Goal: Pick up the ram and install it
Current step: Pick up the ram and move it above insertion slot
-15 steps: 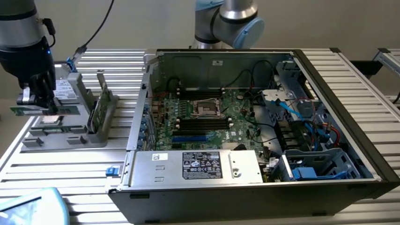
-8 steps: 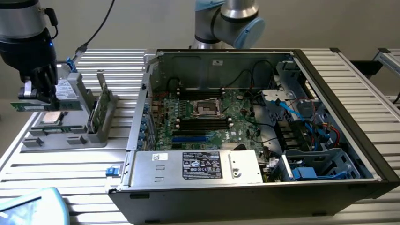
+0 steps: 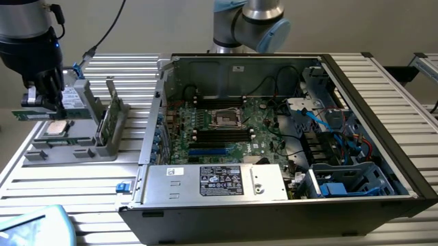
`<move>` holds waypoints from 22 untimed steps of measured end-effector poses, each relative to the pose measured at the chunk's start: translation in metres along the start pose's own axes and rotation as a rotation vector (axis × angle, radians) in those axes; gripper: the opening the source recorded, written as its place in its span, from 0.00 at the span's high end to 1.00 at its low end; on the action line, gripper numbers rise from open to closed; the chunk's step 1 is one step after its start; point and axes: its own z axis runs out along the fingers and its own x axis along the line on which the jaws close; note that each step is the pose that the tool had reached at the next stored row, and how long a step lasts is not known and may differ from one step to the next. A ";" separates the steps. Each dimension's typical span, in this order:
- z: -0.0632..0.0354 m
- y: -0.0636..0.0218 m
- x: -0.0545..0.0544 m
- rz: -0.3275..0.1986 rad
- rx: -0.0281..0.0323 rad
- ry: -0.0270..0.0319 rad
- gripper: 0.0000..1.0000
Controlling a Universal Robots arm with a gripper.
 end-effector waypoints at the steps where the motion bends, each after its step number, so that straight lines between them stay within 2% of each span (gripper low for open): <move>1: -0.0003 -0.0004 0.000 -0.001 0.0001 -0.0002 0.86; 7: -0.0013 -0.0052 0.002 -0.005 0.0051 0.0007 0.86; 18: -0.0047 -0.0236 0.005 -0.005 0.0201 0.0030 0.86; 22: -0.0093 -0.0319 0.005 -0.005 0.0211 0.0039 0.86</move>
